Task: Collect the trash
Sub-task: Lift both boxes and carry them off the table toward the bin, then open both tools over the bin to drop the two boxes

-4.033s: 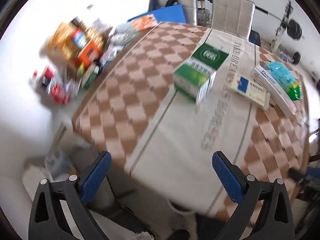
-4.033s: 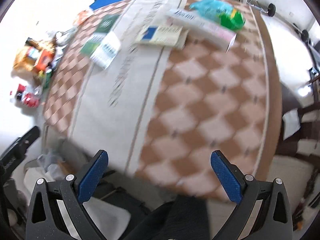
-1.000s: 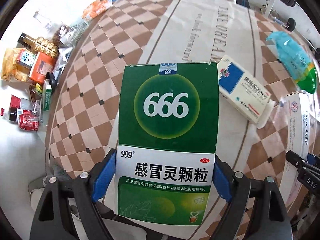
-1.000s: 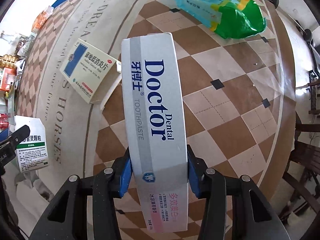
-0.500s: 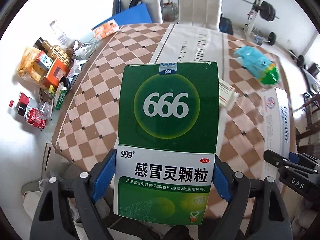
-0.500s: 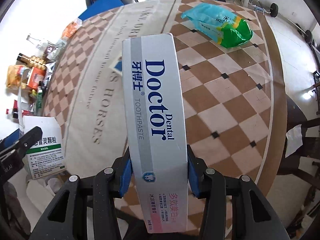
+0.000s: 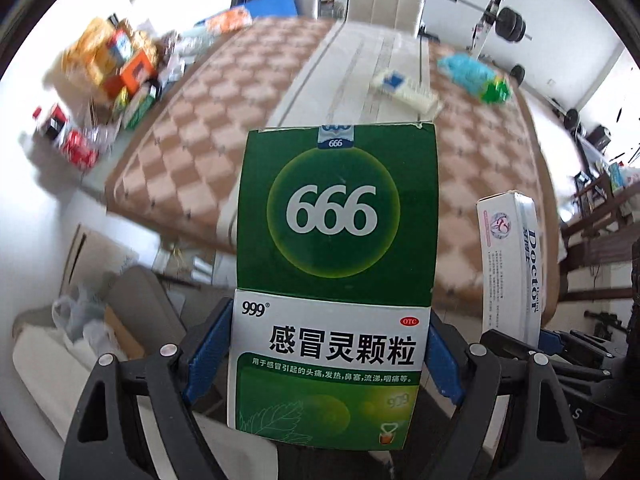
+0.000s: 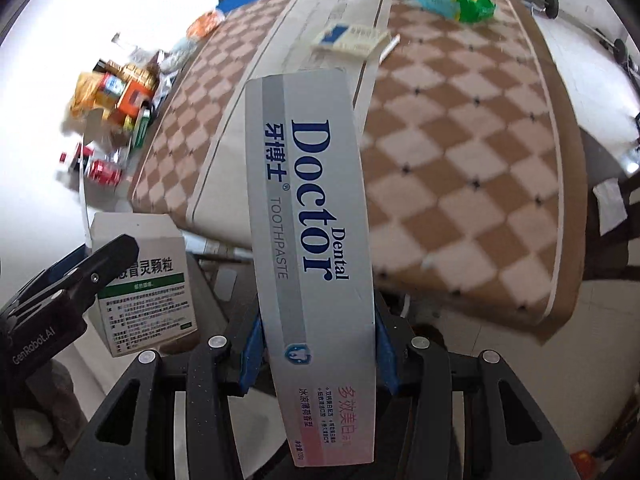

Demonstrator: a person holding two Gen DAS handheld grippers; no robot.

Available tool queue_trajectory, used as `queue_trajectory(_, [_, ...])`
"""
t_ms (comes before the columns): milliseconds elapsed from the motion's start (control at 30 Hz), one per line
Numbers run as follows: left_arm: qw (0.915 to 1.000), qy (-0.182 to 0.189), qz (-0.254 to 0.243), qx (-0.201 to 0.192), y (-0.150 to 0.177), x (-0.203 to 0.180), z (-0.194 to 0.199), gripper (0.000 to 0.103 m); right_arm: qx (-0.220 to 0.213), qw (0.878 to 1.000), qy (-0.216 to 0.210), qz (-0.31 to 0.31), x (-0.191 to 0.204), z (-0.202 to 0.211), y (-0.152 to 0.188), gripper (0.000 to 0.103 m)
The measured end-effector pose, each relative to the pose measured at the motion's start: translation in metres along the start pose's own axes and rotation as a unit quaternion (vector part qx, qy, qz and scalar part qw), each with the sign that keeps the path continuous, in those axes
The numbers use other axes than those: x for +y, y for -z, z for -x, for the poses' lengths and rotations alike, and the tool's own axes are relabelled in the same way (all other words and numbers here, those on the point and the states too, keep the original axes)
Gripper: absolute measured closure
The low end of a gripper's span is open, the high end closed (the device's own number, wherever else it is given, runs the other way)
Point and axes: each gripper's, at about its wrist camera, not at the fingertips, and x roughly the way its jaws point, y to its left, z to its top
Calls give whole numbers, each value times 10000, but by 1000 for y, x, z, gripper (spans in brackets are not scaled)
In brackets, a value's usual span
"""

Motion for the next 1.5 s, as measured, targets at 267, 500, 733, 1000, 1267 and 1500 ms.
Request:
queue_trajectory(267, [9943,-143,434,967,78,22,-86,18,999,9949,90,98,-17,-90,93,54])
queue_trajectory(500, [9800,184,911,1759,121,30,-215,18,1677,9856,230,-33,-63,-201,142,54])
queue_trajectory(733, [9586,850,1400,2331,137,33,-366,18,2104,9760,348,-433,-127,-338,163,54])
queue_trajectory(1000, [9453,1117,1060,2875,138,19,-479,15,2413,9680,222,-648,-171,-463,147,54])
queue_trajectory(1267, [9491,913,1004,2843,141,28,-494,7,2700,9607,337,-551,-183,-528,123,53])
queue_trajectory(1500, [9595,495,834,2644,143,25,-481,5,2596,9622,674,-464,-184,-530,109,19])
